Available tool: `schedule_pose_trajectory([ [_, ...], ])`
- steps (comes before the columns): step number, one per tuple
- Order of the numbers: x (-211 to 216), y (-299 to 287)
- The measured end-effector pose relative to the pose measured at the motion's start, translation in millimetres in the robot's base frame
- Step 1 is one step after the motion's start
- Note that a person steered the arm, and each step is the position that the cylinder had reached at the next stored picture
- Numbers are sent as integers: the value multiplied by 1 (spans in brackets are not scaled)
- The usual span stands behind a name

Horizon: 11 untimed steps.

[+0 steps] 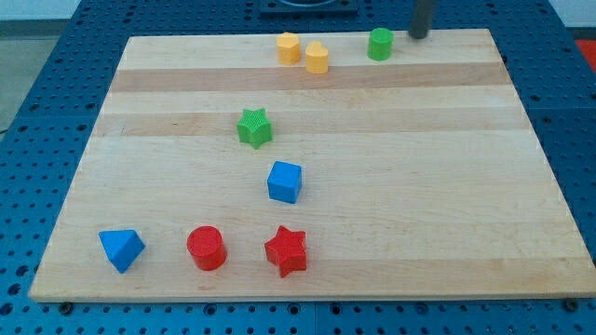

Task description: Slide the yellow hexagon in between the green circle and the yellow heart

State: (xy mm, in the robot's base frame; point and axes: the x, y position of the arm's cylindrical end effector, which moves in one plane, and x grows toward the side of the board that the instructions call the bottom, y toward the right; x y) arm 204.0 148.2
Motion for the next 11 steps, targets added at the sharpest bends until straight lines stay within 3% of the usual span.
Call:
schedule_pose_trajectory([
  [2, 90, -164],
  [3, 132, -110],
  [4, 161, -125],
  [6, 157, -196],
  [7, 158, -165],
  [8, 130, -166],
  [10, 119, -269],
  [11, 121, -273],
])
